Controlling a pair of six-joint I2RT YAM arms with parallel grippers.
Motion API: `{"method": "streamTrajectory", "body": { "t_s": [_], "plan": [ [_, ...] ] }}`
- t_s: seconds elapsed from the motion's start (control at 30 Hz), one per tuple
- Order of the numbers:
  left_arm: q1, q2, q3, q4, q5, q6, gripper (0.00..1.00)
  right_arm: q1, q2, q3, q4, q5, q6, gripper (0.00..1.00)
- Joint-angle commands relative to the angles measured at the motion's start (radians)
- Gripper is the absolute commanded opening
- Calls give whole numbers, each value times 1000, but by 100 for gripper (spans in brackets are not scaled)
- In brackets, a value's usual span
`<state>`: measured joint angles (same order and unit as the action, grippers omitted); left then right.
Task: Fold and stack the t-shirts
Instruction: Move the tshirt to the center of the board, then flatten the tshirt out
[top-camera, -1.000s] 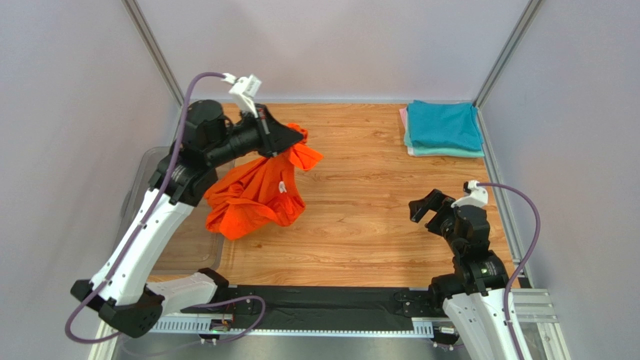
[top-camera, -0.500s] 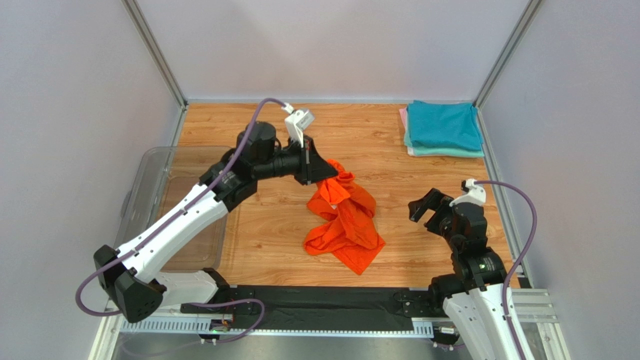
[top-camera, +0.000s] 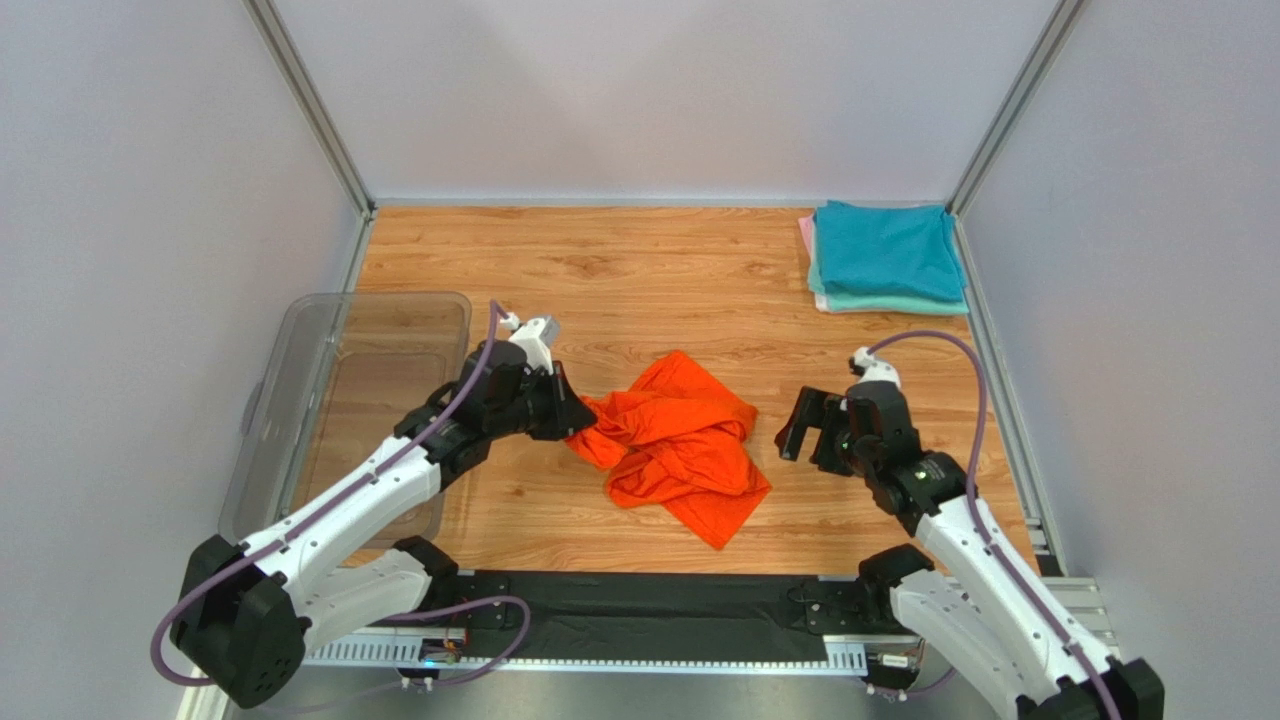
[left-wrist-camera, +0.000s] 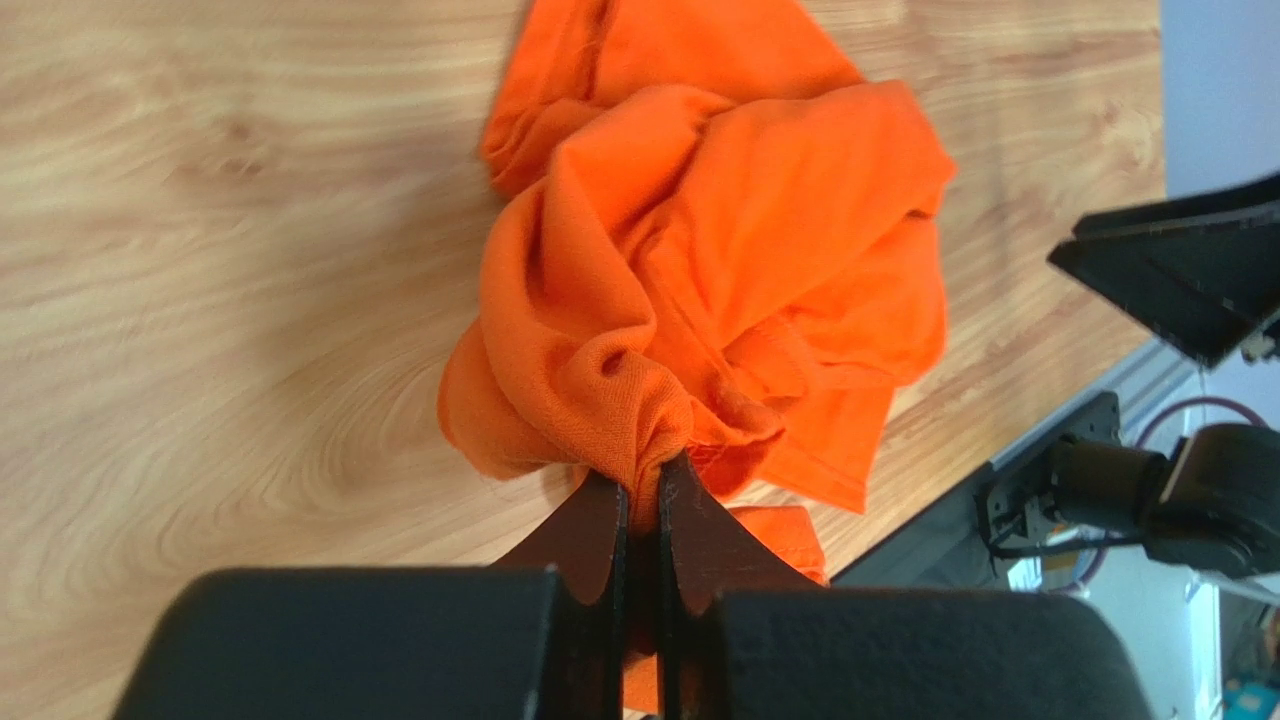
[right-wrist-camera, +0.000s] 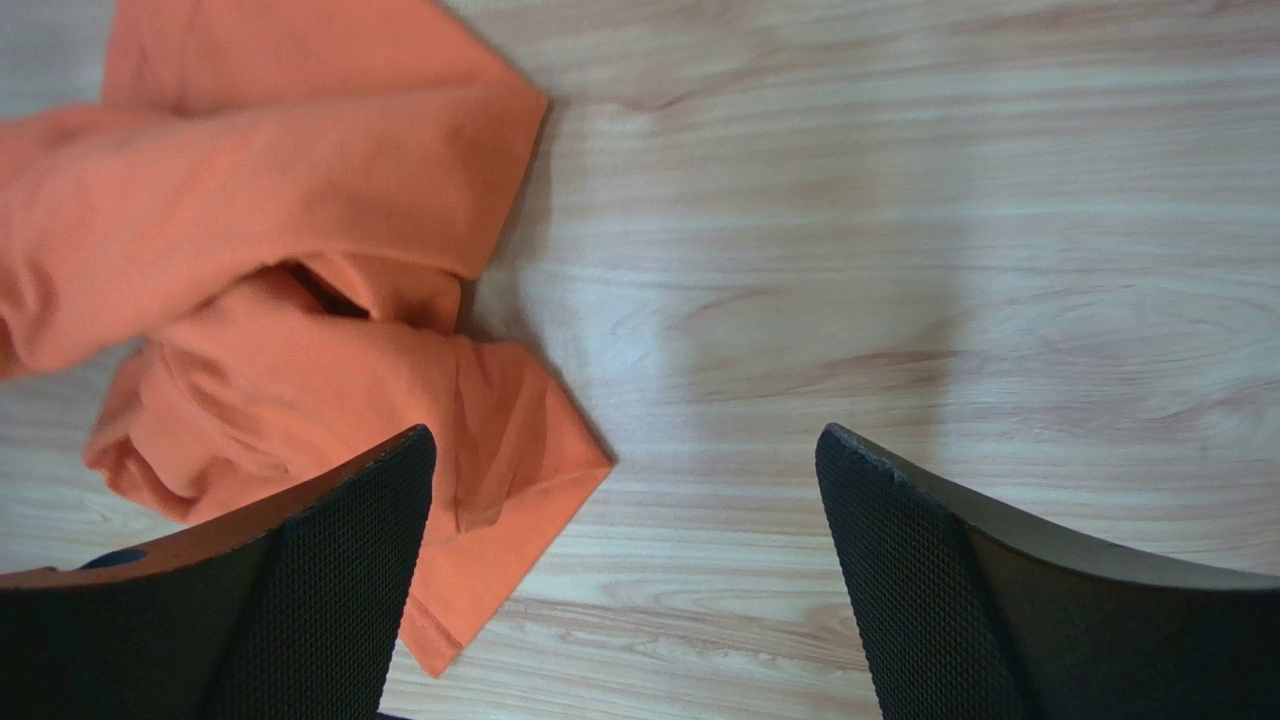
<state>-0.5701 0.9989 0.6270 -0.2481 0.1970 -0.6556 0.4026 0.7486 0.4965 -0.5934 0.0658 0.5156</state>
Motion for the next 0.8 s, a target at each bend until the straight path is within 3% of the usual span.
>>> {"method": "streamTrajectory", "body": {
  "t_s": [0.0, 0.17, 0.3, 0.6, 0.7, 0.77],
  "plan": [
    [27, -57, -45, 70, -56, -65, 0, 131, 66, 10, 21, 89, 58, 96],
    [35, -138, -76, -11, -128, -62, 0, 264, 152, 20, 13, 152, 165, 88],
    [35, -203, -107, -25, -153, -68, 0, 359, 187, 4, 142, 112, 153, 86],
    [35, -229, -138, -22, -136, -82, 0, 389, 314, 7, 293, 48, 121, 75],
    [35, -235, -145, -17, -133, -85, 0, 389, 366, 14, 332, 54, 100, 63],
    [35, -238, -147, -20, -139, -90, 0, 389, 408, 22, 340, 58, 100, 46]
  ]
}}
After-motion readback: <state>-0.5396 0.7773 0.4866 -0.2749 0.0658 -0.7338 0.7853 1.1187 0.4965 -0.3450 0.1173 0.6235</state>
